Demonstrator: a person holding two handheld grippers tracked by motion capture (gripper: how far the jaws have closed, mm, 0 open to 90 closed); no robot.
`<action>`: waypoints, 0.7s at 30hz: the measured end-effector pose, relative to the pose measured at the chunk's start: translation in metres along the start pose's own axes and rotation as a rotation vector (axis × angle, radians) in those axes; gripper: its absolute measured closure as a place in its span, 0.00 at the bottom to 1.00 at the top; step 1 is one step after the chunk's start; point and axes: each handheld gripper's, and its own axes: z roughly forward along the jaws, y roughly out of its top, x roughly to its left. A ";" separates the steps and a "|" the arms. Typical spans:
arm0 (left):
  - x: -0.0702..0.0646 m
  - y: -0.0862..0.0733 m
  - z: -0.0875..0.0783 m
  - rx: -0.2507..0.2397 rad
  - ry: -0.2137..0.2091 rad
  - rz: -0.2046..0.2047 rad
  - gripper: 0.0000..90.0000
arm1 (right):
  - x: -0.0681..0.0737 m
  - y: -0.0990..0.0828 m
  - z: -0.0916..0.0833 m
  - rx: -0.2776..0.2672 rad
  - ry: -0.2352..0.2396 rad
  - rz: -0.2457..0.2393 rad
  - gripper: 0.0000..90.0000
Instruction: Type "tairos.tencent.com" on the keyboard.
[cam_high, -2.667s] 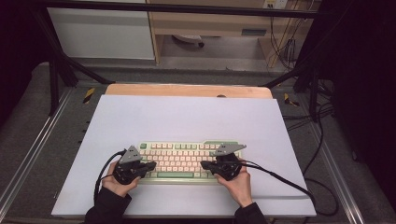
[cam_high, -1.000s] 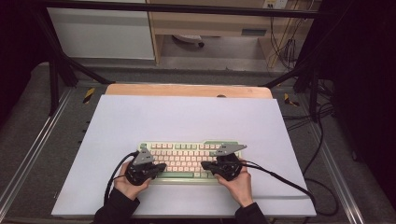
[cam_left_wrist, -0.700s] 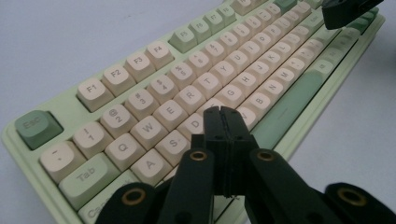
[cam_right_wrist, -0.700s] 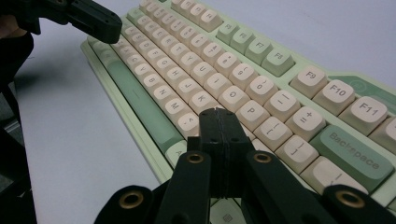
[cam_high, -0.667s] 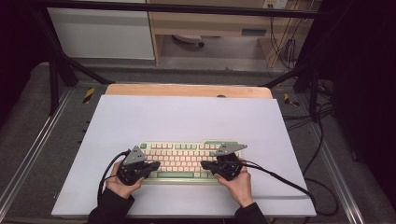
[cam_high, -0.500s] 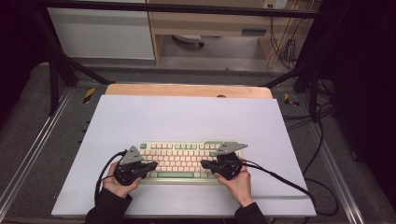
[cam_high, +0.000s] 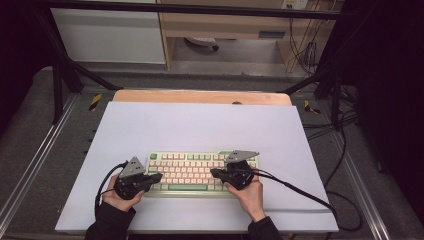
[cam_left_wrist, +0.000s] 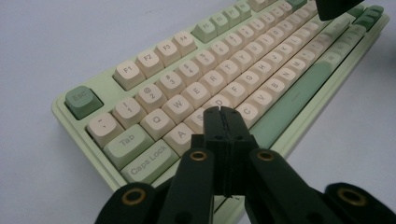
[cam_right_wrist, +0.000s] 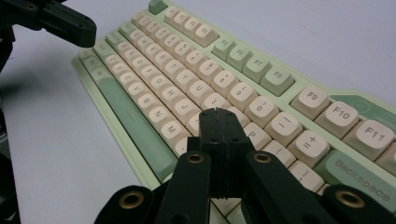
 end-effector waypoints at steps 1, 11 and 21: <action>0.000 0.000 0.000 0.000 0.000 -0.001 1.00 | 0.000 0.001 0.001 0.000 -0.002 -0.001 1.00; 0.002 -0.002 -0.001 0.000 0.000 -0.003 1.00 | 0.000 0.007 0.011 -0.003 -0.005 0.006 1.00; 0.003 -0.002 -0.001 -0.004 0.002 -0.003 1.00 | -0.001 0.013 0.025 0.010 -0.021 0.014 1.00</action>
